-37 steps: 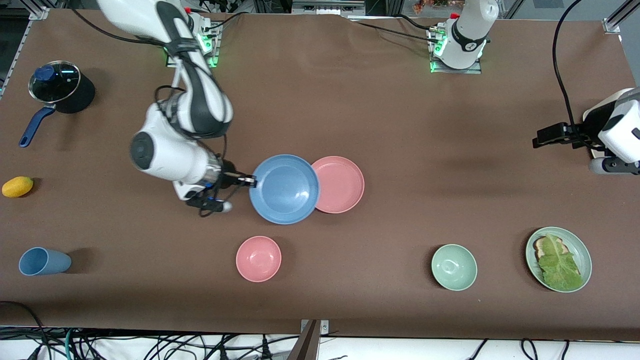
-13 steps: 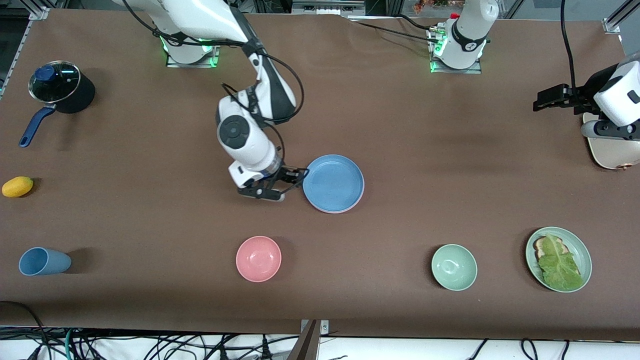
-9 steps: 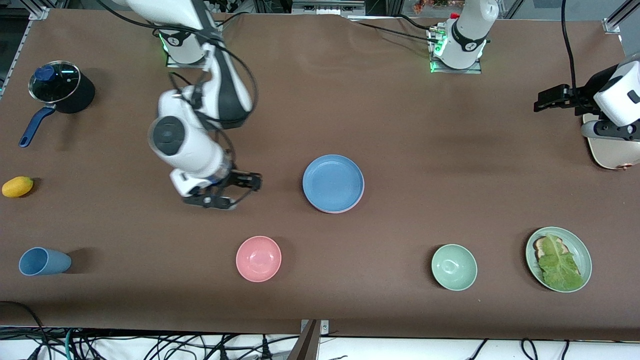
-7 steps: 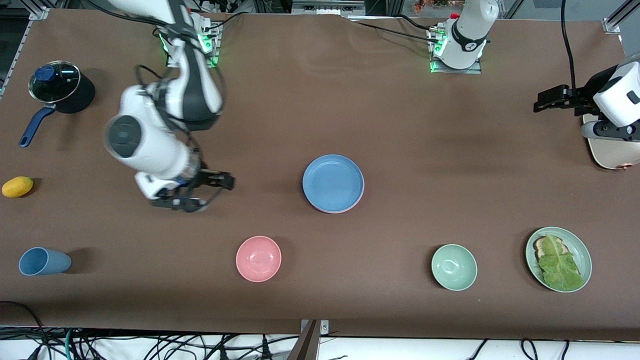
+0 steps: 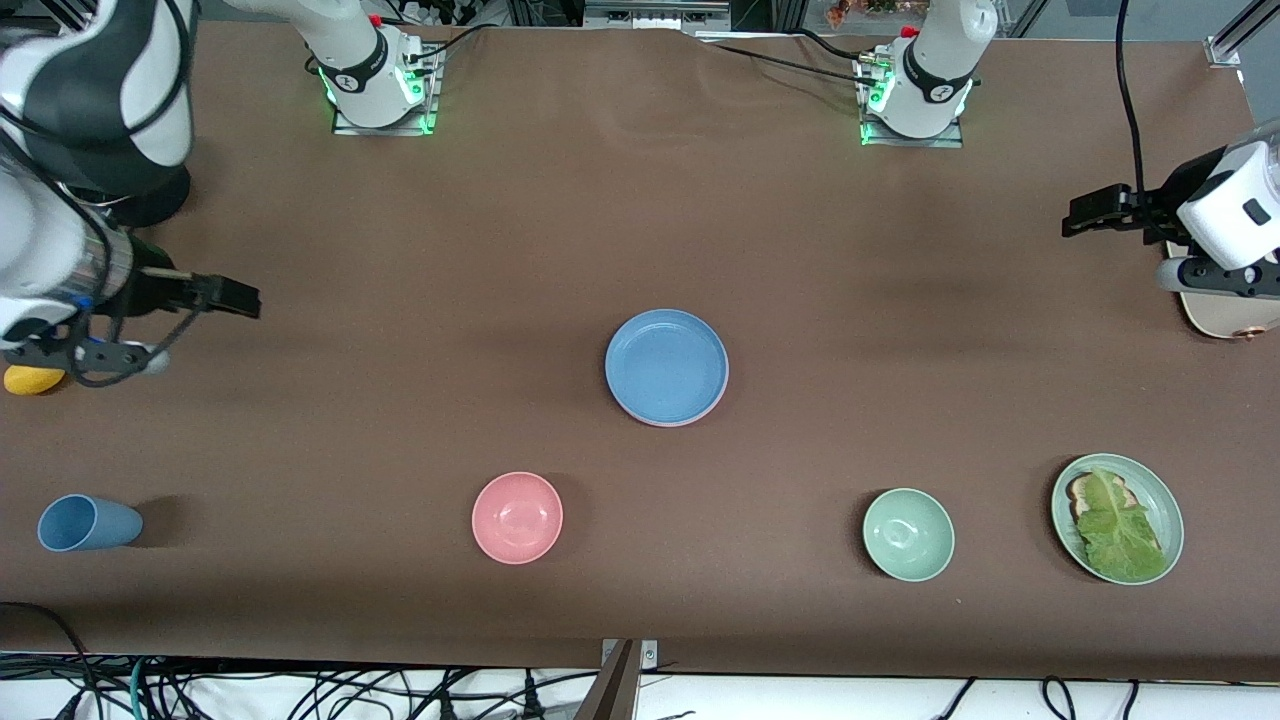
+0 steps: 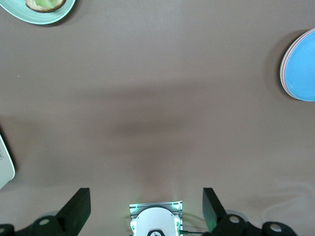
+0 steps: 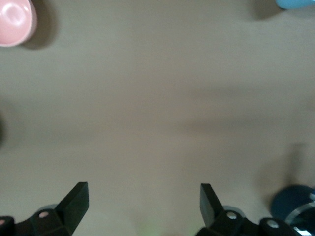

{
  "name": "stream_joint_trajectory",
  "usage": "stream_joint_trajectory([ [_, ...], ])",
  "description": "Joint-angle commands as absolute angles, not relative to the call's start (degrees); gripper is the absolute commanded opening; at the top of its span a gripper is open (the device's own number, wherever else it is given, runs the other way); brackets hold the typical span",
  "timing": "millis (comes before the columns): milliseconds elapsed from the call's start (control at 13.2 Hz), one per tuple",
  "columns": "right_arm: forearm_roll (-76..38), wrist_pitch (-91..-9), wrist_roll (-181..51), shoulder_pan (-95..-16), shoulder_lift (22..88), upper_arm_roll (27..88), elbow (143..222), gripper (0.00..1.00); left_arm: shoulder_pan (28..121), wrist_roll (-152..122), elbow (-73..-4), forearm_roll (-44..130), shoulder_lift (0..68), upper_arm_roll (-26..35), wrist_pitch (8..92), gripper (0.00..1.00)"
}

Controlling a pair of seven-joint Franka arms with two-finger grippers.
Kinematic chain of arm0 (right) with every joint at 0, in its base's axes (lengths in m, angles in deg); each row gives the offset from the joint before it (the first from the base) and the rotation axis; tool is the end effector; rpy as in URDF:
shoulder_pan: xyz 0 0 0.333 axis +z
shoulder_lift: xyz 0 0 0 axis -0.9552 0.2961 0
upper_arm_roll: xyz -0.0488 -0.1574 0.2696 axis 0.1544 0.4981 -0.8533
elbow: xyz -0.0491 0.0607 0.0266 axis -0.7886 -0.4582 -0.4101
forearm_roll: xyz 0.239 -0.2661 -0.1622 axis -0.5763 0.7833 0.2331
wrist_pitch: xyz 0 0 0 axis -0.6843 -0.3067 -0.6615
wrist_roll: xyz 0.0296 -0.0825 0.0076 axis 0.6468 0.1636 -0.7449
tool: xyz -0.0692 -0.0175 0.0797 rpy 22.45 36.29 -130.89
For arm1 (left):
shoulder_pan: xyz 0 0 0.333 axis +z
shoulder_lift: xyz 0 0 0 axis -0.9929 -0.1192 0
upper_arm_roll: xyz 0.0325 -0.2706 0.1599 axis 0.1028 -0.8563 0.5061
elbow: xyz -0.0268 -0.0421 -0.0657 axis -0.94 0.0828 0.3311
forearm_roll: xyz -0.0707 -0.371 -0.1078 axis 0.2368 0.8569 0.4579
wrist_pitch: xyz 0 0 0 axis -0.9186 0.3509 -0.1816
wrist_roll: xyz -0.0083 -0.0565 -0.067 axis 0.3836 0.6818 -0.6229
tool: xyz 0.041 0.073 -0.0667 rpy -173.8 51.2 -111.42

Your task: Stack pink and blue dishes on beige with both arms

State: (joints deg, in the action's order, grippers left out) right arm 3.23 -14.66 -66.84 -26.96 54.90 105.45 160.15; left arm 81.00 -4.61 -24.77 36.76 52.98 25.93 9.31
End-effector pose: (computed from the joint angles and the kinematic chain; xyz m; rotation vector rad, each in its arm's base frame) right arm 0.6178 0.0506 0.5576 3.0716 -0.0735 -0.2900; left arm 0.5601 0.0031 0.5733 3.0494 -0.0774 -0.4379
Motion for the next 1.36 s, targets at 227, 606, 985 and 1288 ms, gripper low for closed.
stream_joint_trajectory([
  [227, 12.99, -8.45, -67.42, -59.28, 46.56, 69.23, 157.59, 1.00, 80.87, -3.36, -21.77, 36.38, 51.42, 25.74, 8.70, 1.00],
  [606, 17.39, -24.53, -78.21, -73.29, 29.61, 49.69, 181.74, 1.00, 81.04, -3.36, -21.15, 37.17, 51.42, 25.74, 8.70, 1.00],
  [985, 18.00, -25.78, -76.82, -73.30, 30.99, 49.93, 179.49, 1.00, 81.13, -3.44, -21.24, 37.25, 51.42, 25.83, 8.70, 1.00],
  [1288, 18.79, -27.17, -76.65, -73.22, 30.99, 50.90, 179.31, 1.00, 81.22, -3.44, -21.24, 37.25, 51.42, 25.83, 8.70, 1.00],
])
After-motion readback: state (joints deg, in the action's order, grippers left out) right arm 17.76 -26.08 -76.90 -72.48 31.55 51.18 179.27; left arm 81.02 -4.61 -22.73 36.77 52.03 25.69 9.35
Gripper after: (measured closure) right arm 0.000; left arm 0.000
